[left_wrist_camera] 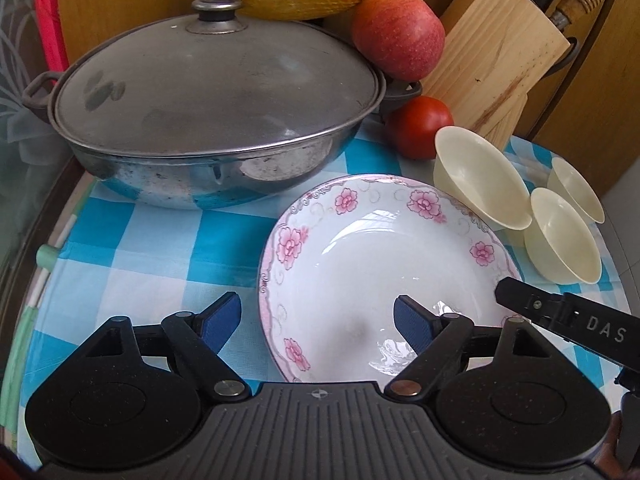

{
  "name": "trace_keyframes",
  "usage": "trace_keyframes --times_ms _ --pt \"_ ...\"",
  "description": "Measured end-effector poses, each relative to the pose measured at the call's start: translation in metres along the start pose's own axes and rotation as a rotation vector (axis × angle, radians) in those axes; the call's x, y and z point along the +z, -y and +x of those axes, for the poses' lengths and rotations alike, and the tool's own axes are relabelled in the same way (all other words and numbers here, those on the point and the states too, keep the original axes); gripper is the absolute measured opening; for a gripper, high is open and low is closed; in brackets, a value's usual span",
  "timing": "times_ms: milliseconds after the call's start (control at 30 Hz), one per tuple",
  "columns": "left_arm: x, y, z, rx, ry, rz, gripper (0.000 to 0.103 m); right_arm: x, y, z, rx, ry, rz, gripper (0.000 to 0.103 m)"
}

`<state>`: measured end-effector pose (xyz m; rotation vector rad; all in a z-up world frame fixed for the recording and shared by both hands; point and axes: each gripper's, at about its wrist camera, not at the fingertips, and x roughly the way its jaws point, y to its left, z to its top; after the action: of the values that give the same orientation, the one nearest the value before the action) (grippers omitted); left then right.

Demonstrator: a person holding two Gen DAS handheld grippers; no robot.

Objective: Organize plates and bowls

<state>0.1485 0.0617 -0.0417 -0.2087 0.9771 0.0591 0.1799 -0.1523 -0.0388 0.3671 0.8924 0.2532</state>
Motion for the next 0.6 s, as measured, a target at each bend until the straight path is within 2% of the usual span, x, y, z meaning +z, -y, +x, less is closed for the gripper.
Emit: trace_keyframes --times_ms 67,100,133,200,467,600 --pt "0.0 0.003 0.002 0.001 0.001 0.011 0.087 -0.001 -0.002 0.003 -0.002 -0.012 -0.003 0.03" --pt "-0.001 0.004 0.003 0.001 -0.002 0.019 0.085 -0.001 -0.003 0.005 -0.006 -0.019 -0.011 0.024" --pt "-0.001 0.005 0.004 0.001 -0.004 0.025 0.084 -0.001 -0.004 0.007 -0.02 -0.021 -0.018 0.022" --pt "-0.001 0.007 0.006 -0.001 -0.012 0.032 0.078 -0.002 -0.005 0.009 -0.03 -0.027 -0.028 0.019" --pt "0.0 0.009 0.013 0.028 -0.018 0.042 0.069 -0.002 0.001 0.015 -0.003 -0.051 0.015 0.017" --pt "0.0 0.01 0.012 0.036 -0.021 0.054 0.069 -0.003 0.0 0.014 -0.003 -0.057 0.017 0.018"
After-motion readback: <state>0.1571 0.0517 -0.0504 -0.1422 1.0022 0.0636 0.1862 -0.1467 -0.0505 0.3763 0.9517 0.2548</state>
